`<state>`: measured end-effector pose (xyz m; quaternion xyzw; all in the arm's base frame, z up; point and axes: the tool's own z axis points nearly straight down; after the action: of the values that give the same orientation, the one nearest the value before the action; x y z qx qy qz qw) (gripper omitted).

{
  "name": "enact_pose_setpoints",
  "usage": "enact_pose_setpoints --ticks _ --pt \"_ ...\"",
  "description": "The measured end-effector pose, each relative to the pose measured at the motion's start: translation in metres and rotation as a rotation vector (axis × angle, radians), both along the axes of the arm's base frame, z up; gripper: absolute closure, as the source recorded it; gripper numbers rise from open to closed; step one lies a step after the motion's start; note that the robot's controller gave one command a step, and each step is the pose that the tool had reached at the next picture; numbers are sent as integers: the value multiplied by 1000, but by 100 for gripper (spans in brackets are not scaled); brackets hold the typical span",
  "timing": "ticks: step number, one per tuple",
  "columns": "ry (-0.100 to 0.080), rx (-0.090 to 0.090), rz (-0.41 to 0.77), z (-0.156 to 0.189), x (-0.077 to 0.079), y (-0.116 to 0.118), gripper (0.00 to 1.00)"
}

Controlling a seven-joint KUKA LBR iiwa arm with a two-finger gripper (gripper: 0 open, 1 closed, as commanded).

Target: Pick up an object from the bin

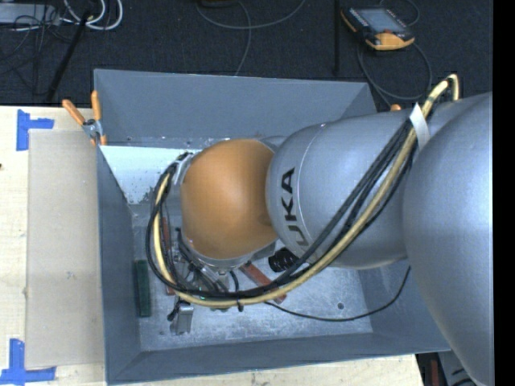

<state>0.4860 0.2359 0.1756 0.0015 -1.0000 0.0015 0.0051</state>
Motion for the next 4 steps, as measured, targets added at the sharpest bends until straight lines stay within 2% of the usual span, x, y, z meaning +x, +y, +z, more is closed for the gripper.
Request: enact_pose_setpoints --ticks 1,2,3,4 --pt "-8 0 89 -109 2 -87 0" --pt "-21 2 60 -16 56 -147 0" --pt "-7 3 0 -110 63 -168 0" --pt "-14 5 -2 -104 65 -167 100"
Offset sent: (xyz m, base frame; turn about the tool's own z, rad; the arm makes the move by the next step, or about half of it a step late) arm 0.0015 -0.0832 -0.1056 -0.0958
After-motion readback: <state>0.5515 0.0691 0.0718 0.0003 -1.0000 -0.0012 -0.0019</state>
